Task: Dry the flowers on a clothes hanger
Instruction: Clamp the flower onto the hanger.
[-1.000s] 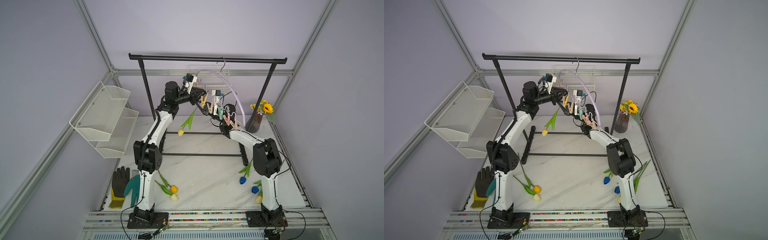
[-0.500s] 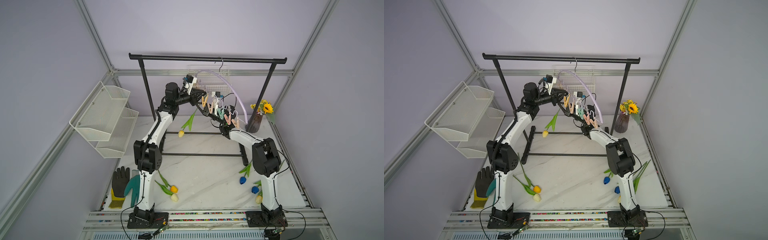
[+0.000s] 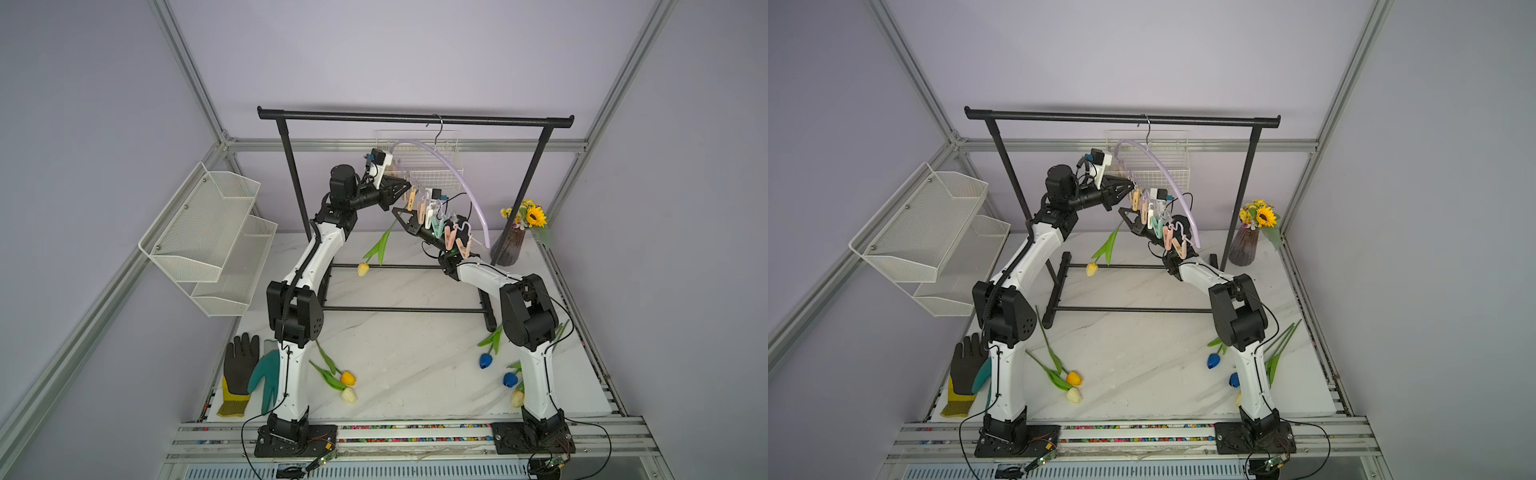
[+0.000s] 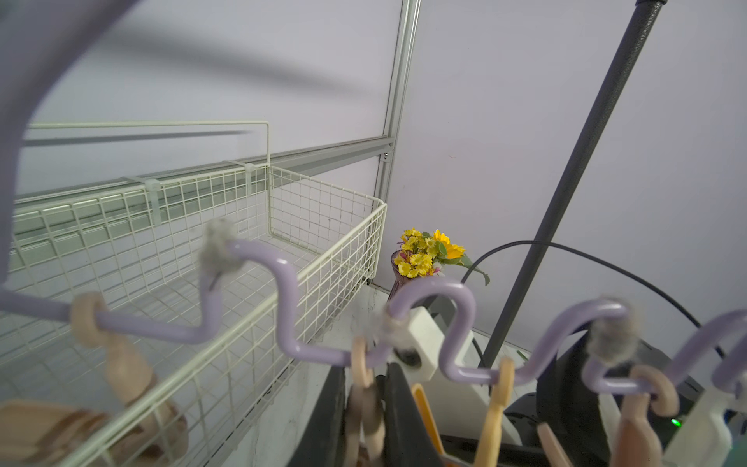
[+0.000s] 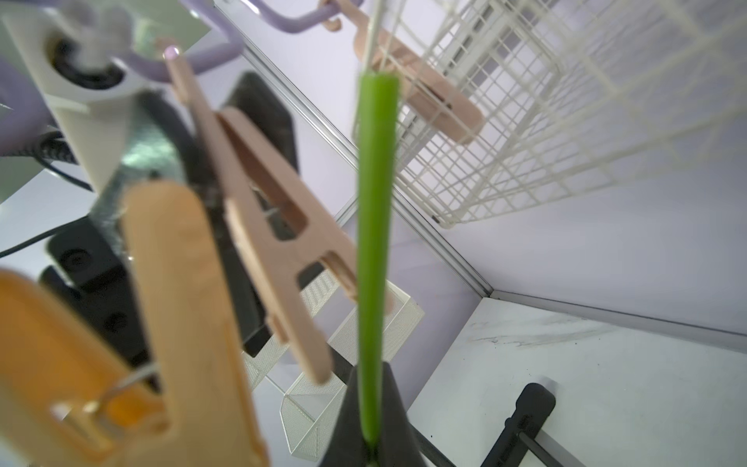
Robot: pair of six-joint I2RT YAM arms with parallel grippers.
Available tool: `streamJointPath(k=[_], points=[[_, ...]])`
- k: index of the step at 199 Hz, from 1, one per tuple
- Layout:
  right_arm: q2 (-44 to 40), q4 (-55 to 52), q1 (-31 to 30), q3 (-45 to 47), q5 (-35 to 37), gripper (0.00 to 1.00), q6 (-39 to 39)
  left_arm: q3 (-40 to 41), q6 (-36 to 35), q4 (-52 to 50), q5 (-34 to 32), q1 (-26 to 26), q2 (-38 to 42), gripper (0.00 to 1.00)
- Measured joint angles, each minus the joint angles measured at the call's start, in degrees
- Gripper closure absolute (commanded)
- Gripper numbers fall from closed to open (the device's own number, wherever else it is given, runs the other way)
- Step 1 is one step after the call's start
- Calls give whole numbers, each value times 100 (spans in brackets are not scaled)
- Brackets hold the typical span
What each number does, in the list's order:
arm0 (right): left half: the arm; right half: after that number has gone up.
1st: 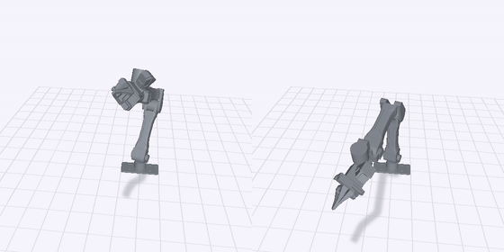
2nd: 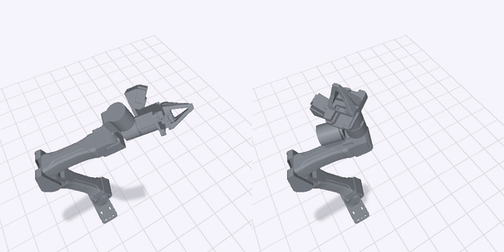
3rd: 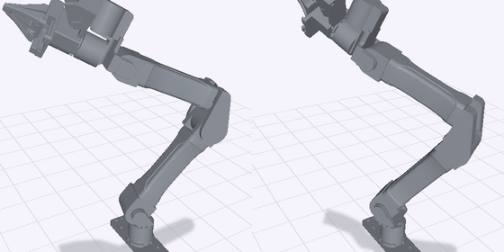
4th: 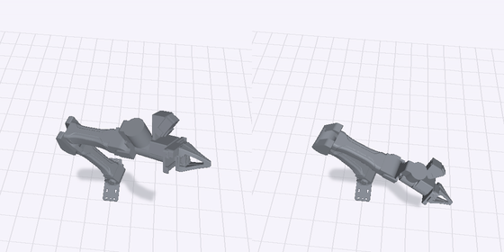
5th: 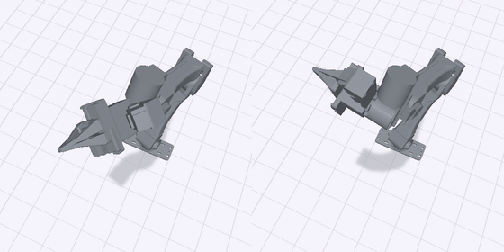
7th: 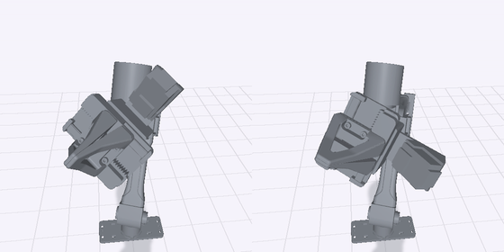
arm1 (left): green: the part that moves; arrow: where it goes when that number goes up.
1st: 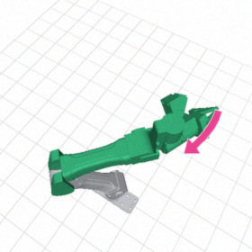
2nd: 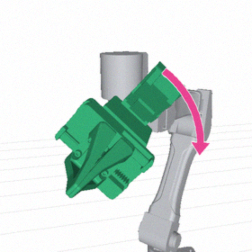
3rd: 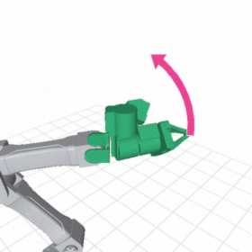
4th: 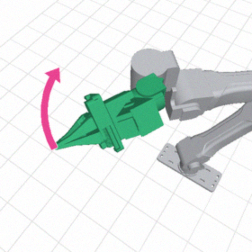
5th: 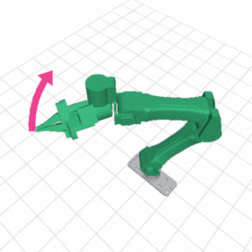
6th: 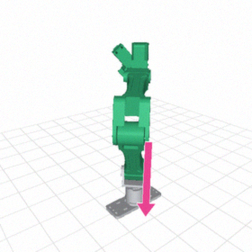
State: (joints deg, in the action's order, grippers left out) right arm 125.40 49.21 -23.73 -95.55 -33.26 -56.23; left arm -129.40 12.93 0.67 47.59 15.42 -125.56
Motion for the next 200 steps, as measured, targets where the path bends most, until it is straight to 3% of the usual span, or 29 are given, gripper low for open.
streamJointPath(k=[200], points=[[138,-81,-7,-369,-643,100,-101,168,2,52,-7,9,74,100]])
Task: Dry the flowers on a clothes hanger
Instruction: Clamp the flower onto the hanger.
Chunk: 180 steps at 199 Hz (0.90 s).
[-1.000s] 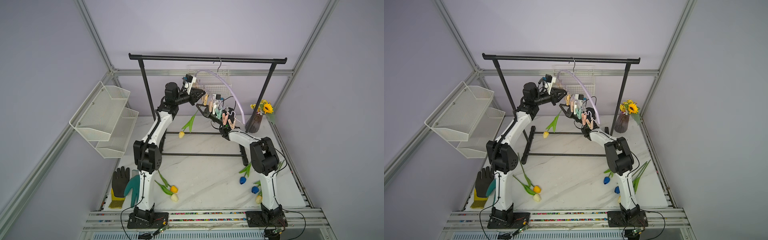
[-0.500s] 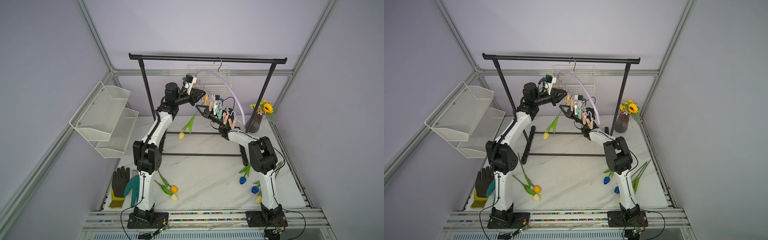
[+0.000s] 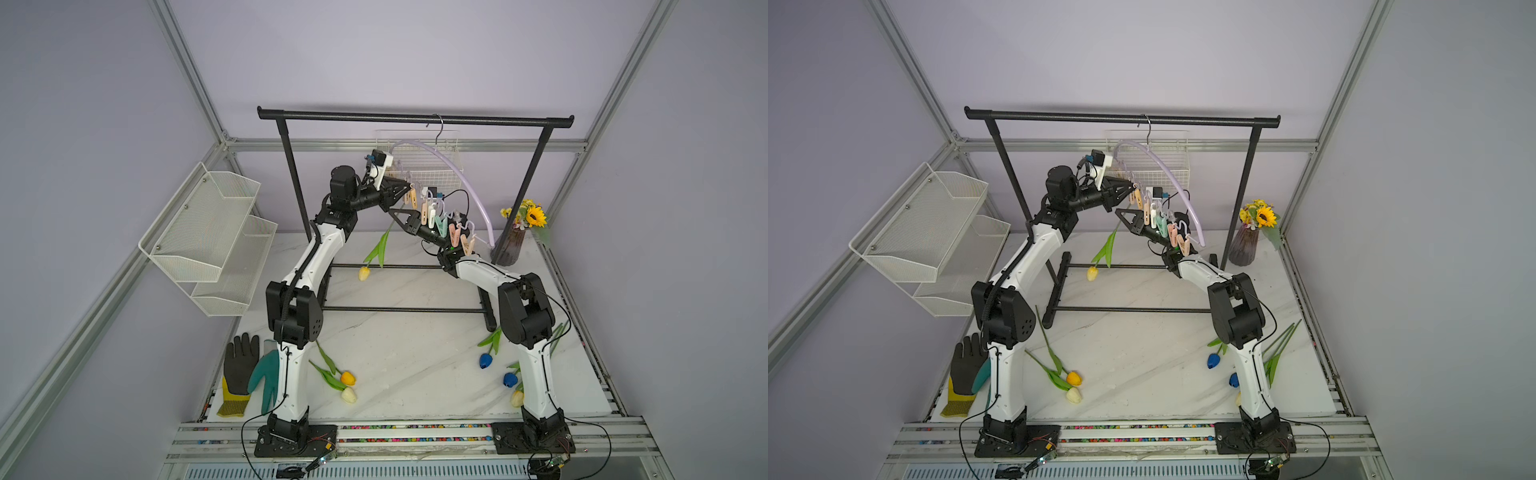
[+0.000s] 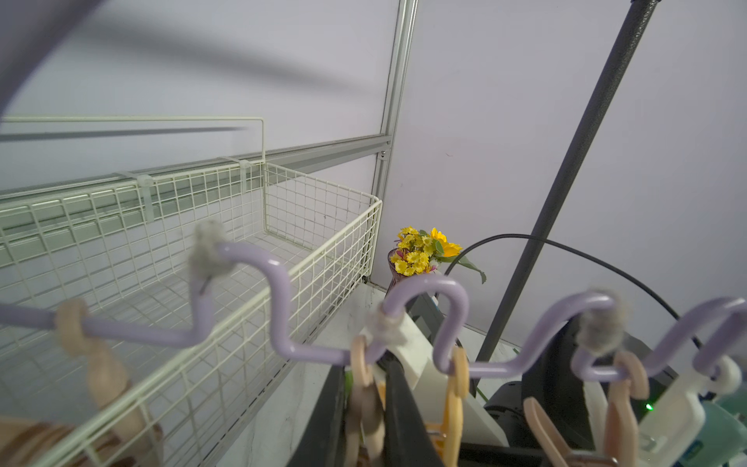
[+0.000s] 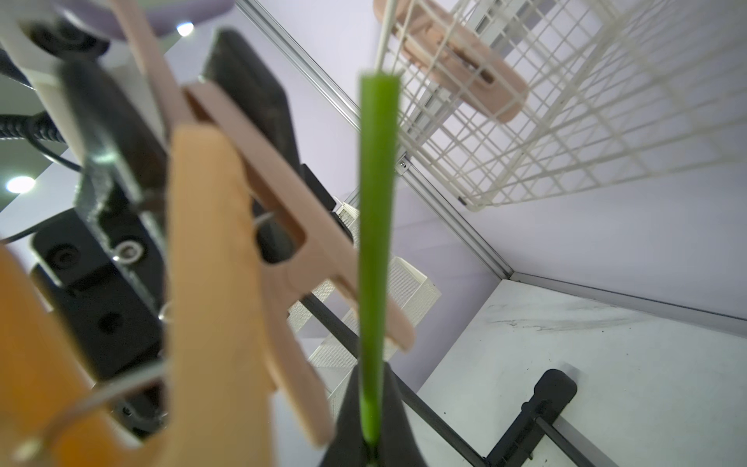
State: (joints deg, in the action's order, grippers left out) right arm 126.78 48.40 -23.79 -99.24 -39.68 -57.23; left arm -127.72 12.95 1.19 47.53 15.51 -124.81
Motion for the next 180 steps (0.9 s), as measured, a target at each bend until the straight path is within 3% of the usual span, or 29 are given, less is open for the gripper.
streamJointPath(k=[127,139,166,180], points=[[0,46,-9,-74,-186,100,-57,15,2,15,2,0,2,100],[0,46,-9,-79,-186,100,-57,15,0,26,2,0,2,93],[0,46,-9,-83,-195,100,-55,52,-4,57,-24,0,20,65],[0,42,-9,-83,-210,100,-52,136,9,26,-22,-2,68,60]])
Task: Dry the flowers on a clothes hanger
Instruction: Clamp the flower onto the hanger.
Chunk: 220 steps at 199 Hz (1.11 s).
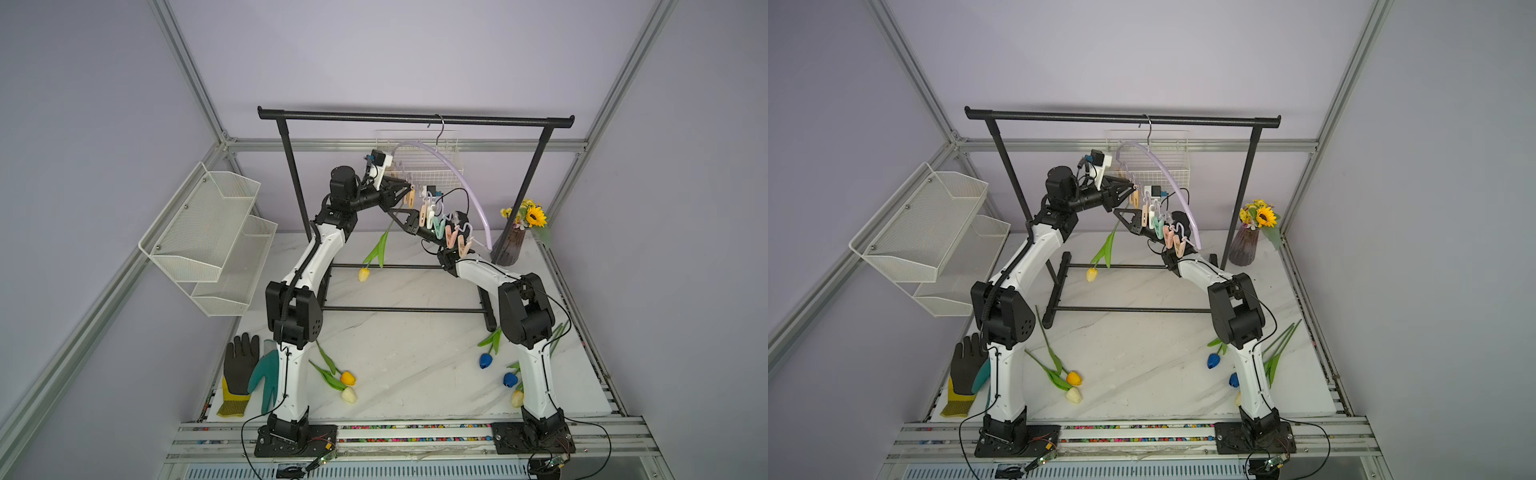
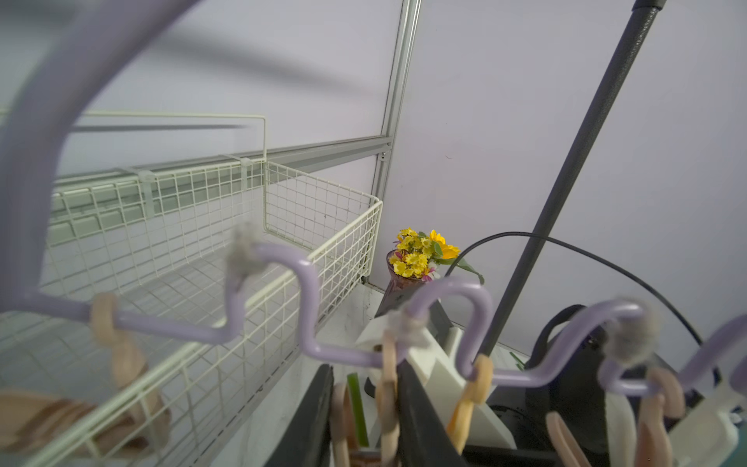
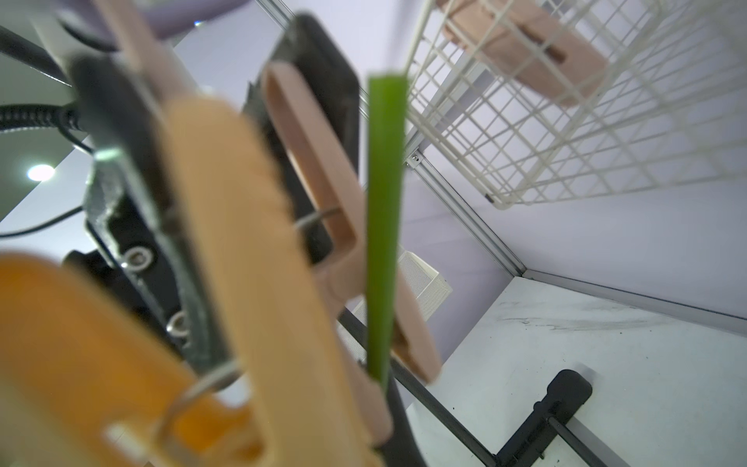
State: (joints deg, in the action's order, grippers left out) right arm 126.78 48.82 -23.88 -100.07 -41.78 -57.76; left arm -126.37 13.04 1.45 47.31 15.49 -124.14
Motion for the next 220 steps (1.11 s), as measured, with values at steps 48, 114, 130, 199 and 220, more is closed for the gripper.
streamJointPath(k=[48,114,130,199,220], points=[[0,4,2,-4,-4,100,20,63,-11,-44,-9,0,59,42],[-2,-92,44,48,7,77,269,170,-17,-122,-160,-2,466,24],[-11,-96,61,186,35,71,345,332,-15,-133,-188,-4,654,23],[-219,-365,129,986,153,52,708,885,-170,-282,-481,-9,1349,22],[-435,-431,136,1257,212,47,868,1161,-238,-374,-616,-9,1639,21]])
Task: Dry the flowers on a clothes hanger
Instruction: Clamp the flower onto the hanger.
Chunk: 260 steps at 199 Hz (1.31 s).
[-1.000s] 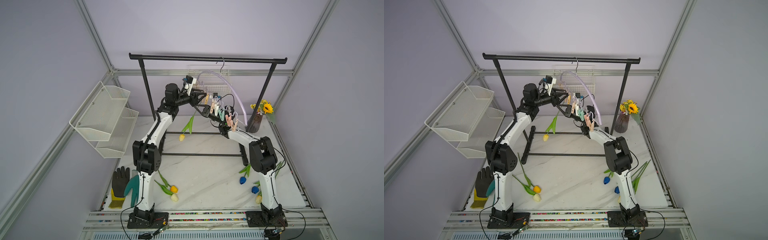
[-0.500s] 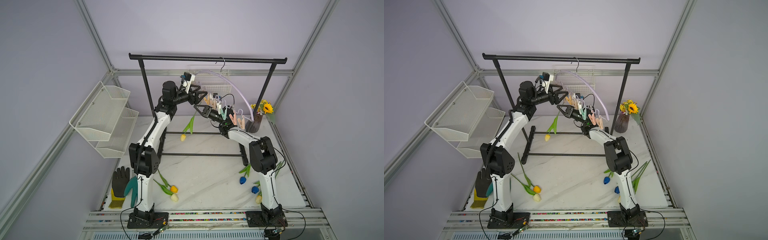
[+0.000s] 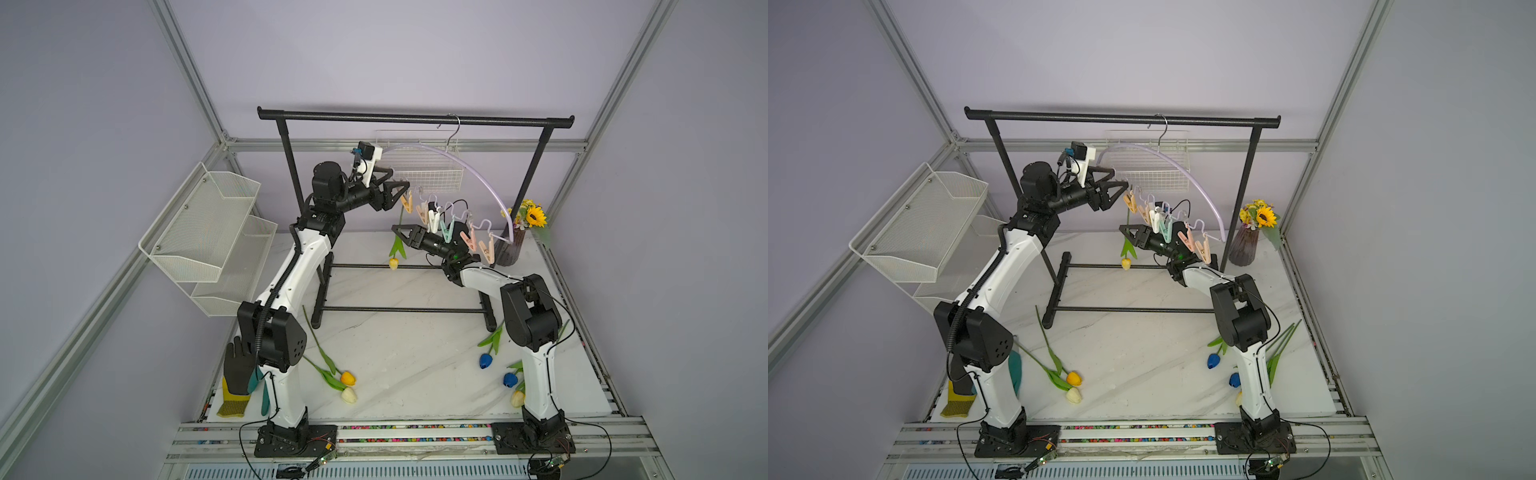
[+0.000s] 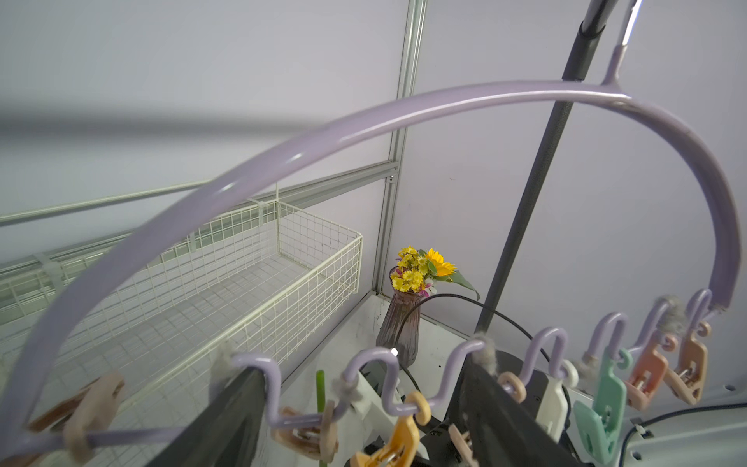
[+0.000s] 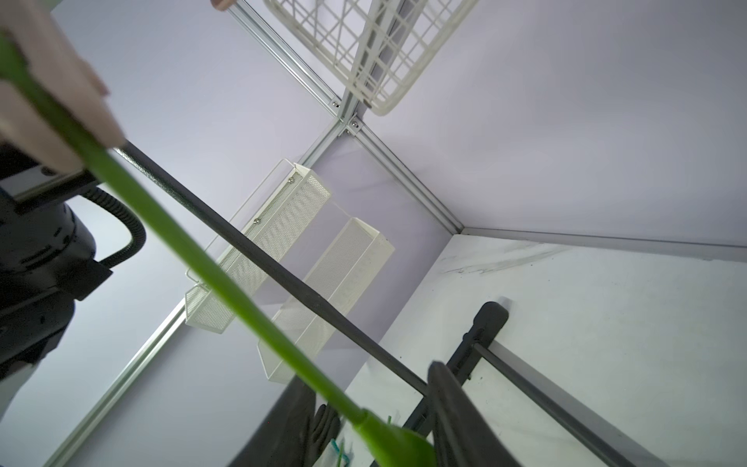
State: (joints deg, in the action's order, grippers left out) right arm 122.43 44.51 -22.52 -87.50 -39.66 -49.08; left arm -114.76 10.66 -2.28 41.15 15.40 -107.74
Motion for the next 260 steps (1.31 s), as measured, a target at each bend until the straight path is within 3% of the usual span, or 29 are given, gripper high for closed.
streamJointPath(k=[38,79,138,193,260], points=[[-579,-227,4,577,122,34,402,791,-192,-125,-321,0,726,19],[-1213,-717,31,1145,299,28,1038,1687,-332,-267,-643,0,1443,18],[-1749,-1698,31,1467,861,17,2013,2328,-411,-457,-907,0,1853,18],[-1884,-2406,31,1495,1504,14,2599,2553,-354,-697,-1086,0,2031,17],[-2428,-3410,31,1714,1840,14,2922,3077,350,-1552,-1937,0,2455,17]])
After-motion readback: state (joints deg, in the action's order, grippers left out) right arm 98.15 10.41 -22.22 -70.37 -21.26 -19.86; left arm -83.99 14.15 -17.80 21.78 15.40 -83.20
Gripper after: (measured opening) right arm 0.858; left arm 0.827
